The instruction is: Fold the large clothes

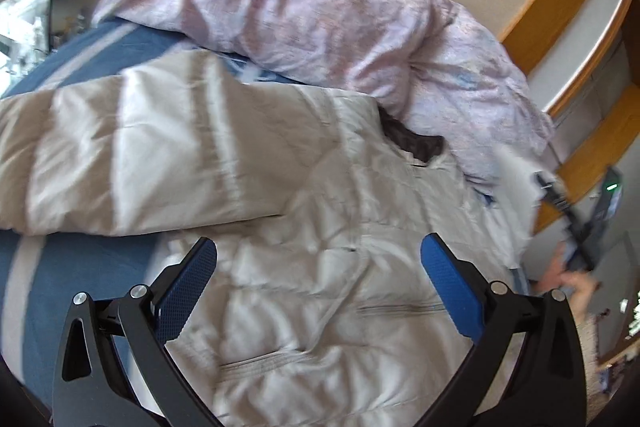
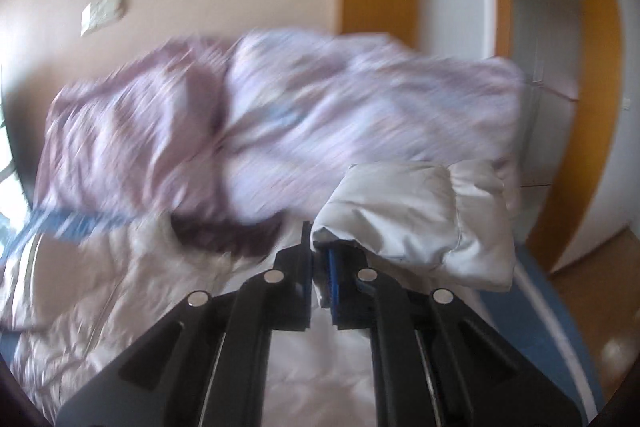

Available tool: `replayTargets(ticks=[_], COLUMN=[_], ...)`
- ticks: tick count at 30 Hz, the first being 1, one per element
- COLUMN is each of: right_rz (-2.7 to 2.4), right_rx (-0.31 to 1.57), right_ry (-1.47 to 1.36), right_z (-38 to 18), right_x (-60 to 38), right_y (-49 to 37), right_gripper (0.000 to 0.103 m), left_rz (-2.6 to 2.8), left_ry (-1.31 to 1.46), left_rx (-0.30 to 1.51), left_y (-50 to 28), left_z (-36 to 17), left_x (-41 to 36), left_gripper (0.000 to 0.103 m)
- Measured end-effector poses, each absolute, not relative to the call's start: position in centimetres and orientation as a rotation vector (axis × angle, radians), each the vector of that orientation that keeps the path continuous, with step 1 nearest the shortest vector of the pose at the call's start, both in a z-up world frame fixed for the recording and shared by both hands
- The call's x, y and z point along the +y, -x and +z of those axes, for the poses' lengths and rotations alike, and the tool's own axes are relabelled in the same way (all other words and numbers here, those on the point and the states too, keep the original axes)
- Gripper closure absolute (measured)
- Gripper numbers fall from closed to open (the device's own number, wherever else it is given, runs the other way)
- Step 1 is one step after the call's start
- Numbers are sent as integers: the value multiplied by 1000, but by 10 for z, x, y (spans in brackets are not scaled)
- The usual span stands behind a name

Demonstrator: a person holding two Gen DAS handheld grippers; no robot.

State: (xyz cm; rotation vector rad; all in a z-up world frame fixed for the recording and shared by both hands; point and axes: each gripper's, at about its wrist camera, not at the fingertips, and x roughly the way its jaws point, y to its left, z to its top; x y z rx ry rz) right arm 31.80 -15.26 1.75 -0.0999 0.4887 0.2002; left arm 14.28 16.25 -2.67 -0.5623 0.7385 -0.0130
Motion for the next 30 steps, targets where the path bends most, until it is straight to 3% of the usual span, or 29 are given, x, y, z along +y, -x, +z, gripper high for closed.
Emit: replayTargets(ticks=[6,9,10,11,13,14,22,30], right_rz=[318,367,405,435,491,515,672,727], right_rx=[670,720,731,740,746,742,784,858], right_ry=[142,194,213,214,196,182,71,212], right_z=[-38,-53,-56,-58,-58,-56,-52,-69], right_x=[-110,-99,-93,-92,-91,-91,-98,-66], right_y=[-318,-317,-312,-310,-303,-299,-304,-299], right_gripper=[95,88,80,64,45,42,41,44], left_rz=[-205,-292,-313,-320,-336,-346,-337,-287], left_ry=[664,740,756,764,778,783,913,946], left_rx=[879,953,974,988,1025,1036,1018,1003], left_y=[-204,-238,-249,-256,-272,-278,-297,-297], left_z=[-34,-43,-46,-49,-56,-59,-74,-84], left_x=[129,108,100,95,80,75,84,103], left_gripper=[3,5,5,5,5,6,8,8])
